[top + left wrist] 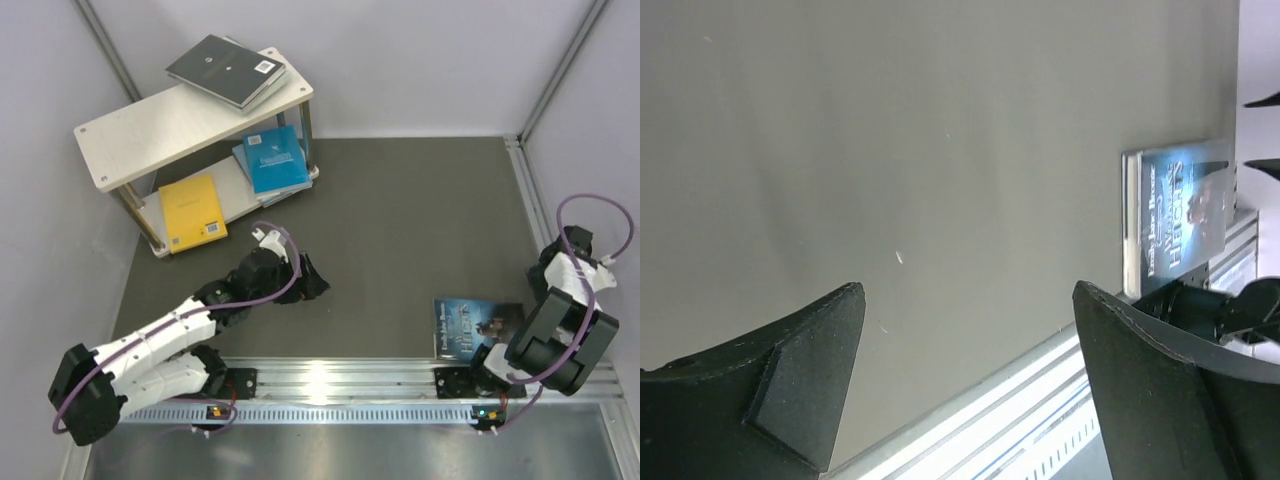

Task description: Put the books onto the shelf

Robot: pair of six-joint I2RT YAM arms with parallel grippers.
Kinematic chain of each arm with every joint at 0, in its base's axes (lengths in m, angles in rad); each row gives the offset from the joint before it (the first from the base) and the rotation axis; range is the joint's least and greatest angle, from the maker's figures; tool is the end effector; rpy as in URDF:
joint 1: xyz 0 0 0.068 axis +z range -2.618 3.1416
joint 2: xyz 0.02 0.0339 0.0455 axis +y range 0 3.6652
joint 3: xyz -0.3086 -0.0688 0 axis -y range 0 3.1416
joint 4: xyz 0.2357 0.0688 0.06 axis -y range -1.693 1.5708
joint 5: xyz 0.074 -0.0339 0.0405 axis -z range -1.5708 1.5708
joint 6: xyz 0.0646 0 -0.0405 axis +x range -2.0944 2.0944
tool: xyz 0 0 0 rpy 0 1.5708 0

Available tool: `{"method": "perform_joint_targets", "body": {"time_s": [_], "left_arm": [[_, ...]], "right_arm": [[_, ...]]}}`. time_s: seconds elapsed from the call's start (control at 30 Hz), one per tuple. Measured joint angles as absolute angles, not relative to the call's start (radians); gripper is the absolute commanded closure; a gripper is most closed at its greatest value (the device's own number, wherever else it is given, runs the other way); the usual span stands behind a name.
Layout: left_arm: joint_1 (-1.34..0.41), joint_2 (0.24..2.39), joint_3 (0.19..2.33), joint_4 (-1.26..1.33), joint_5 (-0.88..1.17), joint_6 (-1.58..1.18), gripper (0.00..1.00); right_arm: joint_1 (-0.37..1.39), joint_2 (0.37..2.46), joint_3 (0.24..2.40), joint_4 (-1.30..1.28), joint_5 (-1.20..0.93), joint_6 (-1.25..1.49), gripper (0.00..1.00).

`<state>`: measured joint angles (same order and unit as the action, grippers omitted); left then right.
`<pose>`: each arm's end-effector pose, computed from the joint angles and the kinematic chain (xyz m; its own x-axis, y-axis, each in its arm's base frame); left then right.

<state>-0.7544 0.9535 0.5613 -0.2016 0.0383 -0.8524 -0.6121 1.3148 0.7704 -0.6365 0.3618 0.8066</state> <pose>0.1418 -0.1367 0.2530 -0.8010 -0.2796 -0.5294 0.1587 0.7534 -0.6381 0.1715 -0.1484 0.2170 -0.0564 0.8646 -0.4994 0.9946 0.0925 0.0479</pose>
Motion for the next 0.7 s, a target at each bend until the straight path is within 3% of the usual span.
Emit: {"method": "perform_joint_targets", "body": {"time_s": [0.37, 0.5, 0.6, 0.7], "left_arm": [[-0.817, 0.843, 0.563, -0.250, -0.083, -0.896, 0.11], [-0.818, 0.793, 0.563, -0.291, -0.129, -0.904, 0.10], [-0.818, 0.787, 0.561, -0.322, -0.159, -0.914, 0.10], [-0.818, 0.787, 0.551, -0.344, -0.186, -0.922, 0.09]], "right_arm": [[-0.598, 1.298, 0.622, -0.559, 0.200, 0.825, 0.31], [-0.275, 1.272, 0.609, -0.444, 0.156, 0.925, 0.30], [0.136, 1.269, 0.594, -0.351, 0.080, 1.080, 0.30], [0.430, 1.288, 0.566, -0.171, -0.032, 1.186, 0.29]]}}
